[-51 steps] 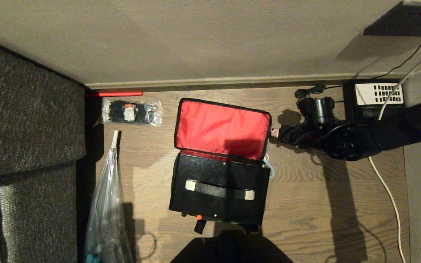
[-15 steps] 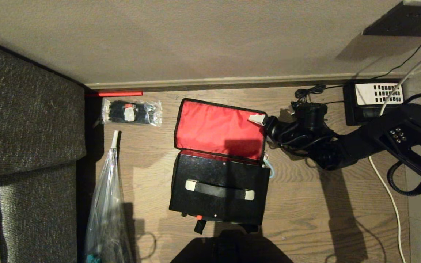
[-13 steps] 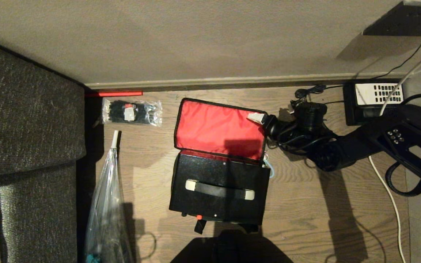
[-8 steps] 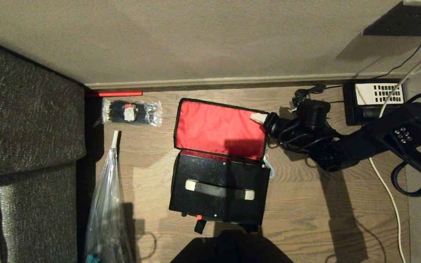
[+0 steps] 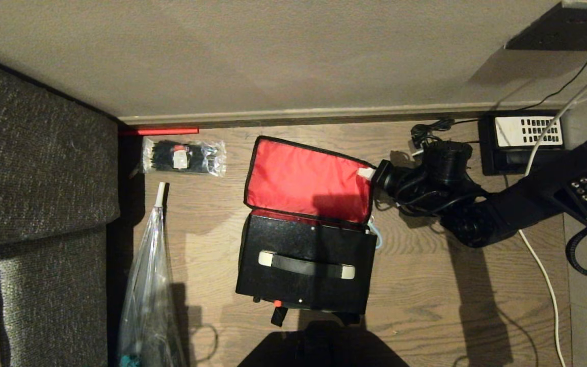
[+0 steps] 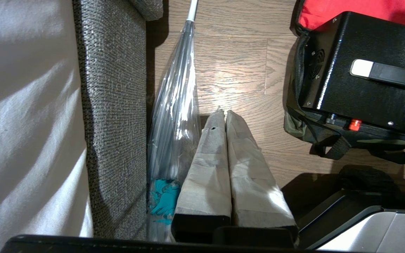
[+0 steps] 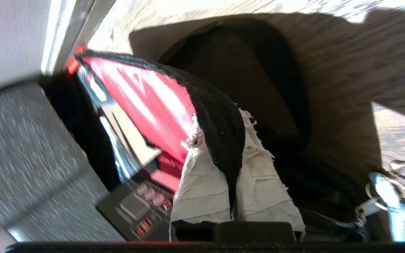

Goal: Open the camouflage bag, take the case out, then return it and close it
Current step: Close the top of the storage box

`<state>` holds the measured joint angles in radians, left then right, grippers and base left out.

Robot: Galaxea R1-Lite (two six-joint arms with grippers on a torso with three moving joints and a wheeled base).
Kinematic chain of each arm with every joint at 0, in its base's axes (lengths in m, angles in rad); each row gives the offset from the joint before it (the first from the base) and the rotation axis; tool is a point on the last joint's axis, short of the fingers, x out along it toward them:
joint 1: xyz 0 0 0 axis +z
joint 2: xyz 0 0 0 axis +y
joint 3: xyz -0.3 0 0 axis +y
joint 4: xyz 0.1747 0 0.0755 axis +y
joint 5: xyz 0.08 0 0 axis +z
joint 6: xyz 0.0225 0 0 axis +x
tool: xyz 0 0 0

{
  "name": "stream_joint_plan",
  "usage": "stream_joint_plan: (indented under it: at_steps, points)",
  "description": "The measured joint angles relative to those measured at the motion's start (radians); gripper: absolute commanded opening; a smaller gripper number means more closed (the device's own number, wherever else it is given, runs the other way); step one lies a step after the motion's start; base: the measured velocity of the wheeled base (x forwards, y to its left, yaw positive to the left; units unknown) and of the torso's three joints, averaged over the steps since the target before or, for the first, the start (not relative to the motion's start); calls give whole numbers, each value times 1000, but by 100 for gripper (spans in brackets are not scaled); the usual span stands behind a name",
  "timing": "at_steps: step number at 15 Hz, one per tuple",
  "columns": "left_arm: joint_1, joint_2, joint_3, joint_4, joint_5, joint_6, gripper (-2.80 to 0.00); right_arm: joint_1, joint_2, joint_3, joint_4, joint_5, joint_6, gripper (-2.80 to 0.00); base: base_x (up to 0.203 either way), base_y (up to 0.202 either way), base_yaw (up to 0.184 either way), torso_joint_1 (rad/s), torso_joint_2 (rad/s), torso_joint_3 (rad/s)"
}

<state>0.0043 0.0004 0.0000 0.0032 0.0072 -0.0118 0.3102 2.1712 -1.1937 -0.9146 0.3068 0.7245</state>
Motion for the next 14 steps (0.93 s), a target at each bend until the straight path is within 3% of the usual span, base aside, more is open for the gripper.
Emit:
stream_joint_plan:
  at_steps: [4, 10, 14]
  points:
    - [0, 0, 0, 0, 0, 0, -280, 0, -39, 156, -101, 35, -115, -280, 0, 0, 0, 0, 0, 0]
    - [0, 0, 0, 0, 0, 0, -280, 2, -95, 398, -210, 152, -429, -280, 0, 0, 0, 0, 0, 0]
    - [0, 0, 0, 0, 0, 0, -280, 17, -122, 462, -282, 174, -493, -280, 0, 0, 0, 0, 0, 0]
